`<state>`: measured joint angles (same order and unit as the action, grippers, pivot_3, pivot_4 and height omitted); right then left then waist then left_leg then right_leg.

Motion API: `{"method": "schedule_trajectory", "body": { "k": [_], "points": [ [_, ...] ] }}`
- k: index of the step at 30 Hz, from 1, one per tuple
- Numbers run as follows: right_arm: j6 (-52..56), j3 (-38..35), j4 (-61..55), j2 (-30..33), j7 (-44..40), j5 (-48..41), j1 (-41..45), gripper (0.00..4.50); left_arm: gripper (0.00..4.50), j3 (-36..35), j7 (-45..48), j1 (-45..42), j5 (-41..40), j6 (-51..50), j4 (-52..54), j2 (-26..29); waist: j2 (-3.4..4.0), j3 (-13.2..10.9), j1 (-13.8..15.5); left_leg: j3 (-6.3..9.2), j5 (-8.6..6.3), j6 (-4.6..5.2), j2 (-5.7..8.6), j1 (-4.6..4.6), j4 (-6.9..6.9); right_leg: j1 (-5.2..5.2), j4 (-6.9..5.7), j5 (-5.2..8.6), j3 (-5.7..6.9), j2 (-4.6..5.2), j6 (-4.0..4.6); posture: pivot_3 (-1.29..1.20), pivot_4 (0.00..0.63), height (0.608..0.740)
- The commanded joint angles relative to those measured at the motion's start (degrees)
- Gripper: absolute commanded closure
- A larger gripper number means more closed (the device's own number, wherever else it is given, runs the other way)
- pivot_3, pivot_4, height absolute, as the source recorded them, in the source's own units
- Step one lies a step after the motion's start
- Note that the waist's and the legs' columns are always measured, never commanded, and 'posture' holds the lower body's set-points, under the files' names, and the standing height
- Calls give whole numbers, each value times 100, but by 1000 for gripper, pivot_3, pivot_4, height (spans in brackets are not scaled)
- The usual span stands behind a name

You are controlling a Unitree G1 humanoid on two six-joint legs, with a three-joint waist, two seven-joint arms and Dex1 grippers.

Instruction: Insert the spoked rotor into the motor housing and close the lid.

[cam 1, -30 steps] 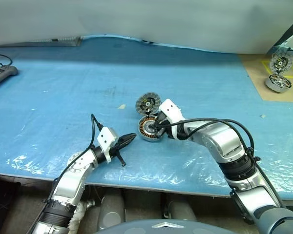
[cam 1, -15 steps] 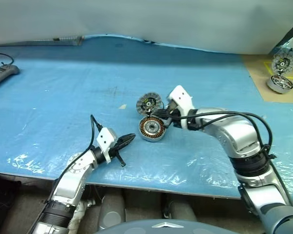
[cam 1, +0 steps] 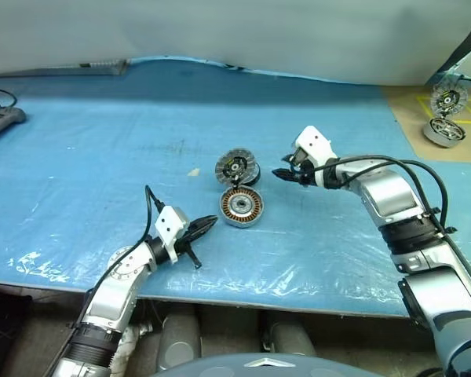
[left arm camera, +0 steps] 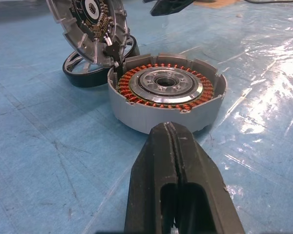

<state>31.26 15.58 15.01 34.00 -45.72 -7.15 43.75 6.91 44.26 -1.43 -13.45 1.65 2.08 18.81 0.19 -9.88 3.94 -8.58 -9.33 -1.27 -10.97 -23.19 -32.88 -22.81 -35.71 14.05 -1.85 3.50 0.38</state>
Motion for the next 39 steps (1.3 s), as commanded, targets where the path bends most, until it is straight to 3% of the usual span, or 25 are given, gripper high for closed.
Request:
{"method": "schedule_trajectory", "body": {
  "k": [1, 8, 13, 33, 36, 39],
  "points": [
    [-1006, 108, 1062, -208, -252, 370, 637, 1519, 4500, -11, 15, 20, -15, 150, 26, 5, 0, 0, -7, 0, 0, 0, 0, 0, -3, 0, -2, 0, 1, -1, 1, 0, 150, 740],
    [-2617, 52, 3550, -898, -551, 808, 1772, 1519, 4500, 31, -29, 65, 31, 226, -12, -49, 0, 0, -7, -4, -2, 7, -12, -18, -12, -16, -6, 1, 6, -2, 6, 0, 150, 740],
    [-3216, -25, 4544, -1183, -773, 978, 2182, 1519, 4500, 22, -48, 94, 54, 246, -8, -60, 1, 0, 10, -4, 5, 27, -36, -47, -26, -26, -7, 0, 16, -3, 12, 0, 150, 740],
    [-4469, -28, 5225, -1137, -1572, 1641, 2257, 1519, 4500, 47, -80, 32, 118, 456, -280, -114, 1, 0, 7, -23, 7, 60, -62, -57, -34, -30, -16, 8, 28, -7, 30, 0, 150, 740],
    [-4547, 9, 5242, -1119, -1608, 1724, 2221, 2089, 4500, 52, -76, -1, 126, 482, -333, -133, 1, 0, 6, -24, 7, 60, -63, -57, -34, -30, -16, 8, 27, -7, 30, 0, 150, 740],
    [-4580, 29, 5268, -1126, -1577, 1812, 2172, 3079, 4500, 51, -74, -10, 130, 497, -352, -142, 1, 0, 6, -24, 7, 60, -66, -57, -35, -31, -17, 9, 27, -9, 32, 0, 150, 740]
  ]
}}
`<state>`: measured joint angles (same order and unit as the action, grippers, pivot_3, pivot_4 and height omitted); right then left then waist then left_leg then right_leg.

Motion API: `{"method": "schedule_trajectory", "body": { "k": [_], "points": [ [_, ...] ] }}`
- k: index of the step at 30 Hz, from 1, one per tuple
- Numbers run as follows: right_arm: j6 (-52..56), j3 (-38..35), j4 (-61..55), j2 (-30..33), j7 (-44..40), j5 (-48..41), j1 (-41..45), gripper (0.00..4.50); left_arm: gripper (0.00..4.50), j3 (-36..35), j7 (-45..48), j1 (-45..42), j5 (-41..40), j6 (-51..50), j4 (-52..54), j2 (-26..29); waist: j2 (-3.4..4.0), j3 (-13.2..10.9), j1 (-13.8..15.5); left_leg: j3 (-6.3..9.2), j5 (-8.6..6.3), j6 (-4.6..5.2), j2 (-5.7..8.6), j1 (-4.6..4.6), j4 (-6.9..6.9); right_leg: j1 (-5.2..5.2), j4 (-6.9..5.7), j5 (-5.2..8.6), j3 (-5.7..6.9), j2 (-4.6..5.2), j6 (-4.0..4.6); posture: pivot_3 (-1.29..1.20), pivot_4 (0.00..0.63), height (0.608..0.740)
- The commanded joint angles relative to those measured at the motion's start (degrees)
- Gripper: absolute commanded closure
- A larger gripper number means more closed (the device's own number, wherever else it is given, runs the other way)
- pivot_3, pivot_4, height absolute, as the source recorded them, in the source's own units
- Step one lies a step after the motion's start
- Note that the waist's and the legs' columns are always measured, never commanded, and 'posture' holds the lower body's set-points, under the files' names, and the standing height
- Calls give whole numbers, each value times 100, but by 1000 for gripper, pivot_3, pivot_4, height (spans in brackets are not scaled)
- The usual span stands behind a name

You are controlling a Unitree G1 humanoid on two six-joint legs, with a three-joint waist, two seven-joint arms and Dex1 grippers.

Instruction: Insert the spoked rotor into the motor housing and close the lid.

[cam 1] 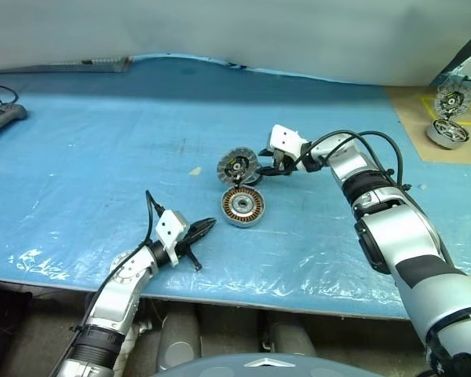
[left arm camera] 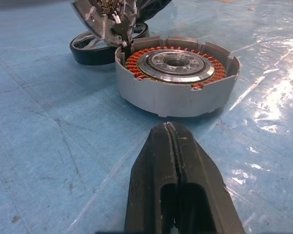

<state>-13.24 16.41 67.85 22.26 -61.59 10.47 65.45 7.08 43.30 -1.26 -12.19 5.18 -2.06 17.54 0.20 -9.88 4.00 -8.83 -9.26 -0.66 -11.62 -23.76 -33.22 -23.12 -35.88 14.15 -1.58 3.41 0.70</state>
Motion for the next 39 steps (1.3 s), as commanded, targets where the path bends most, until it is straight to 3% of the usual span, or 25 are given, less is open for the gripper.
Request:
{"method": "schedule_trajectory", "body": {
  "k": [1, 22, 27, 34, 39],
  "points": [
    [-125, -61, -7, 39, 18, 68, -8, 3369, 4500, 33, 22, -27, 4, 145, 58, -17, 0, 0, 1, 0, 0, 0, 0, 0, 0, 0, 0, 1, 0, 0, 1, 0, 150, 740],
    [-188, -26, -76, -64, -149, 271, -213, 3369, 4500, 17, -39, -16, 17, 115, 60, -33, 0, 0, 0, -6, 0, 1, -4, 0, 0, -3, -2, 3, 0, -1, 5, 0, 150, 740],
    [-113, -26, -49, -95, -20, 331, -216, 4478, 4500, 22, -48, -5, 26, 110, 79, -46, 0, 0, 0, -7, 0, 1, -4, 0, 0, -3, -3, 3, 0, -1, 5, 0, 150, 740],
    [51, -86, -39, 75, 180, 357, -154, 4478, 4500, 38, -54, 2, 37, 92, 101, -68, 0, 0, 4, -10, 0, 1, -5, 0, 0, -4, -3, 3, -1, -1, 5, 0, 150, 740],
    [142, -69, -191, 593, 514, 525, -123, 4478, 4500, 51, -60, 18, 45, 81, 128, -89, 0, 0, 33, -18, 1, 2, -4, -5, 0, -4, 0, 3, 0, 4, 5, 0, 150, 740]
  ]
}}
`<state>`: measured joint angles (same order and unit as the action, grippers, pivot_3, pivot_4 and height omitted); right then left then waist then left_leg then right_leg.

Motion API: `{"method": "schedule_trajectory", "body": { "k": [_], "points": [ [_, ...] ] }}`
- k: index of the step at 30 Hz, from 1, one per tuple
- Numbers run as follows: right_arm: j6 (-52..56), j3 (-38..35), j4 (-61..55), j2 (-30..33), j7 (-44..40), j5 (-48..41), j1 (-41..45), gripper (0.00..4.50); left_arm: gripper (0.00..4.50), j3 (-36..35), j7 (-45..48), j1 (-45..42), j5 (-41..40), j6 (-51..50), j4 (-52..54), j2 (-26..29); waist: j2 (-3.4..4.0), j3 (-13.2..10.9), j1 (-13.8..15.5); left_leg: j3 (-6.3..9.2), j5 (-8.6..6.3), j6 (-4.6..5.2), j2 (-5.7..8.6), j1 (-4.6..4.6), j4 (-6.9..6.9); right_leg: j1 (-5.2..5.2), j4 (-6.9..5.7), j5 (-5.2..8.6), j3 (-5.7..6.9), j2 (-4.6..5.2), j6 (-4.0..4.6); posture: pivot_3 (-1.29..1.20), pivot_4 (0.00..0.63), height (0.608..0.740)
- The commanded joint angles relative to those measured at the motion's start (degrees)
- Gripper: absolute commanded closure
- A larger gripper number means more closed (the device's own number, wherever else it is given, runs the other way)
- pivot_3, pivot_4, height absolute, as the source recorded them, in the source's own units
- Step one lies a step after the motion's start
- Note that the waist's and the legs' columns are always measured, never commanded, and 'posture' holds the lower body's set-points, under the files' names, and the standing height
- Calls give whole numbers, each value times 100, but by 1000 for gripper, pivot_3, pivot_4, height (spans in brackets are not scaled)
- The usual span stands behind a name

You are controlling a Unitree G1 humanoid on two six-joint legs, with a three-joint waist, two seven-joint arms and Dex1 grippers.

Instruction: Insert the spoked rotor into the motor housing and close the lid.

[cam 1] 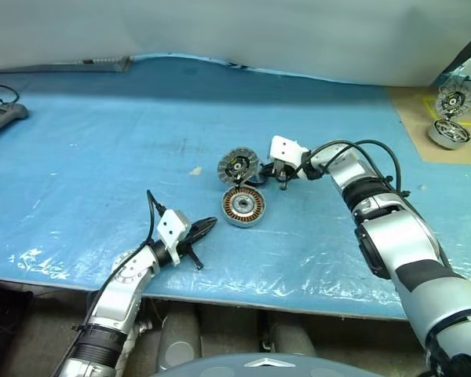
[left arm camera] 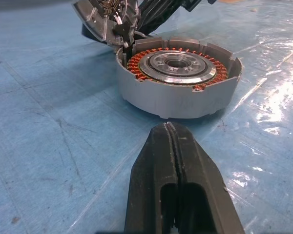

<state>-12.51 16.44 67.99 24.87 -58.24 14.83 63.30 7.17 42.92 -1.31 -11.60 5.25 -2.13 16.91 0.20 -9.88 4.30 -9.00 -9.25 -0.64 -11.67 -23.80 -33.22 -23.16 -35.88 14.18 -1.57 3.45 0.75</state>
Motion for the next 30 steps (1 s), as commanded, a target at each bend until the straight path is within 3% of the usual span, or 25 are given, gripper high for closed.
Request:
{"method": "schedule_trajectory", "body": {
  "k": [1, 7, 16, 23, 30],
  "points": [
    [165, -92, -305, 503, 208, 109, 78, 4478, 4500, 45, -18, 23, -17, 69, 136, -30, 0, 0, 6, -1, 0, 0, 0, -1, 0, 0, 1, 0, 0, 0, 0, 0, 150, 740],
    [406, -144, -1535, 1406, -187, 50, -524, 4478, 4500, 79, 29, -6, -27, 97, 136, -47, -1, -1, 17, -4, 0, 0, -9, -5, 1, -4, 7, 0, -1, -10, 0, 0, 150, 740],
    [2210, -845, -5903, 2477, -1773, -1481, -2550, 4478, 4500, 69, 145, -117, -41, 140, 225, 96, -2, -2, -1, -7, -1, 0, -10, 7, 5, -3, 6, -1, -11, -13, -3, 0, 150, 740],
    [3427, -770, -7808, 2028, -1308, -2058, -3113, 4478, 4500, 52, 203, -236, -45, 243, 52, 84, -1, -2, -16, -14, -12, -18, -10, 35, 8, 18, 6, -1, -20, -12, -4, 0, 150, 740],
    [3894, -258, -8103, 1358, -622, -1901, -3199, 4478, 4500, 57, 212, -266, -45, 326, -92, 35, -1, -2, -16, -17, -12, -21, -6, 30, 13, 17, 16, 0, -20, -7, -4, 0, 150, 740]
  ]
}}
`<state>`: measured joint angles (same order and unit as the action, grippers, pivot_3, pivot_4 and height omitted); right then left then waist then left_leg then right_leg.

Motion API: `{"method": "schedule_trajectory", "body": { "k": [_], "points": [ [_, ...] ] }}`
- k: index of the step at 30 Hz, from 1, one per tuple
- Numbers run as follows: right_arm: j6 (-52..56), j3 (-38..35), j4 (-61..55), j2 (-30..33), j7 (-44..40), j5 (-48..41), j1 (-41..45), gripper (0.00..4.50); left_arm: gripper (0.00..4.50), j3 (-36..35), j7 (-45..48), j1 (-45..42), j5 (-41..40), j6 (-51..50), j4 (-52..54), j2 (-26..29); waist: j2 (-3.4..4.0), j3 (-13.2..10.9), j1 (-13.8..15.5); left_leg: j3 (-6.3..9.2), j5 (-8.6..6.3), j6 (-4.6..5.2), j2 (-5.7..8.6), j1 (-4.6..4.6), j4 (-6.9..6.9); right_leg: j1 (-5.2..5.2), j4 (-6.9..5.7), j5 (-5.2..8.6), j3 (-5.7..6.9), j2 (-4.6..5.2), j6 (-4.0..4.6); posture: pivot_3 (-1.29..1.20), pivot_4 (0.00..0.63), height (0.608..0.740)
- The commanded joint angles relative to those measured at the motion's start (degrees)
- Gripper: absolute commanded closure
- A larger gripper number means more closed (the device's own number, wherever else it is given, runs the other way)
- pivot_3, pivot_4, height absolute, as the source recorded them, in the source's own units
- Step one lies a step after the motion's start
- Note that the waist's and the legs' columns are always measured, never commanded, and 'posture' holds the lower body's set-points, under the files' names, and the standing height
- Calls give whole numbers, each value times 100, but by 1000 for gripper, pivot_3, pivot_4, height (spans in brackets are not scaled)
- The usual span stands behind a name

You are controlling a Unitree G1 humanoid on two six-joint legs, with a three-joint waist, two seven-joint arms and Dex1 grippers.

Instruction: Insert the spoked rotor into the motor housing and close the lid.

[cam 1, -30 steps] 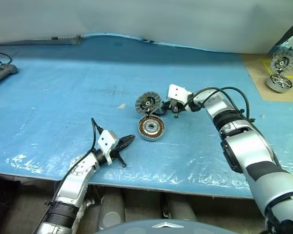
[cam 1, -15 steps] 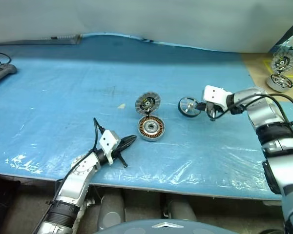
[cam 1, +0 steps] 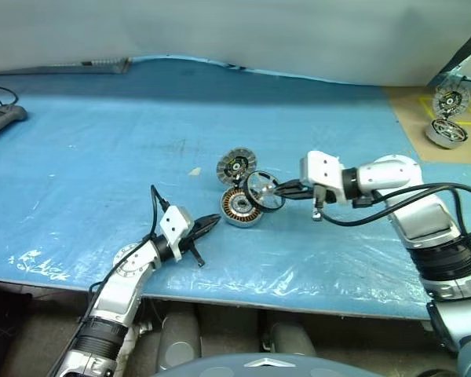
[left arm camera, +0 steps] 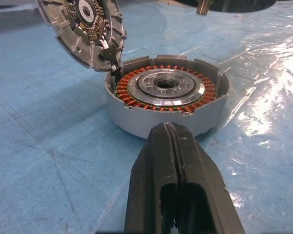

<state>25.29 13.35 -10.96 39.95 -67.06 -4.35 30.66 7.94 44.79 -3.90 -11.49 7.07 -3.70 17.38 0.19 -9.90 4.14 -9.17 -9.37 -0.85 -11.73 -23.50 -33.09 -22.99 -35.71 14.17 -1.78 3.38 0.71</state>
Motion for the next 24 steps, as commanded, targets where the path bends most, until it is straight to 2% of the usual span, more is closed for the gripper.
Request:
{"method": "schedule_trajectory", "body": {
  "k": [1, 10, 24],
  "points": [
    [164, 133, -176, -287, 384, 37, 93, 4478, 4500, -14, 31, 2, -49, 159, 63, -9, 0, 0, -3, 0, 3, -5, 0, -1, 2, -1, 0, 0, 0, 0, 0, 0, 150, 740],
    [193, 431, 133, -762, 828, 112, 84, 4478, 4500, -10, 46, 27, -51, 146, 67, 2, 0, 0, -3, -1, 9, -18, 4, -1, 6, -2, 1, 0, -1, 3, -1, 0, 150, 740],
    [151, 480, 232, -473, 748, 93, -93, 4478, 4500, 26, 12, 21, -44, 30, 174, -17, 0, 0, -7, -1, 11, -21, 2, 0, 6, -2, 0, -1, -1, 2, -3, 0, 150, 740]
  ]
}}
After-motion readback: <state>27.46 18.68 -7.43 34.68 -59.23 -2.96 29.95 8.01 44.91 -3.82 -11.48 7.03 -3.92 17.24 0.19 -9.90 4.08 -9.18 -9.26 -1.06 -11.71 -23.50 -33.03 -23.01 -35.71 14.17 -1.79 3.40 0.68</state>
